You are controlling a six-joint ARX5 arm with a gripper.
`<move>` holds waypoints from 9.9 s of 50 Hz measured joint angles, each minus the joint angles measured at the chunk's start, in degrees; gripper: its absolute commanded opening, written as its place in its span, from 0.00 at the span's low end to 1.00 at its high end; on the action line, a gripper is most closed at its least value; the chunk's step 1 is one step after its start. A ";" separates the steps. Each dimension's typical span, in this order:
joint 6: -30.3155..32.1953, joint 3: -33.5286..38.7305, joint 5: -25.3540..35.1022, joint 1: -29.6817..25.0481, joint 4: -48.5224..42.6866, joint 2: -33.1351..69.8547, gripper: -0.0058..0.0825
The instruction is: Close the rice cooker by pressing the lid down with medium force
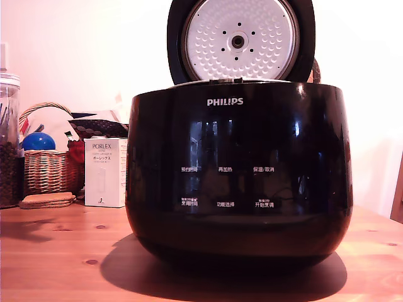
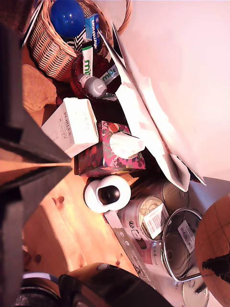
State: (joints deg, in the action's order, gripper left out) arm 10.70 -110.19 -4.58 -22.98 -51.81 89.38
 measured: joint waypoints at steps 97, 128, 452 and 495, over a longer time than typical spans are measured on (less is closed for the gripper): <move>-30.53 -20.52 52.35 0.81 31.82 32.33 0.04; -33.16 -20.52 61.22 -0.35 26.40 35.98 0.04; -16.22 73.64 3.17 -26.16 84.80 -14.19 0.04; -15.85 72.11 1.31 -29.03 96.21 -5.60 0.04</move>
State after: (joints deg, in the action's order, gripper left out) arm -5.15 -38.09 -3.27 -52.01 44.40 83.79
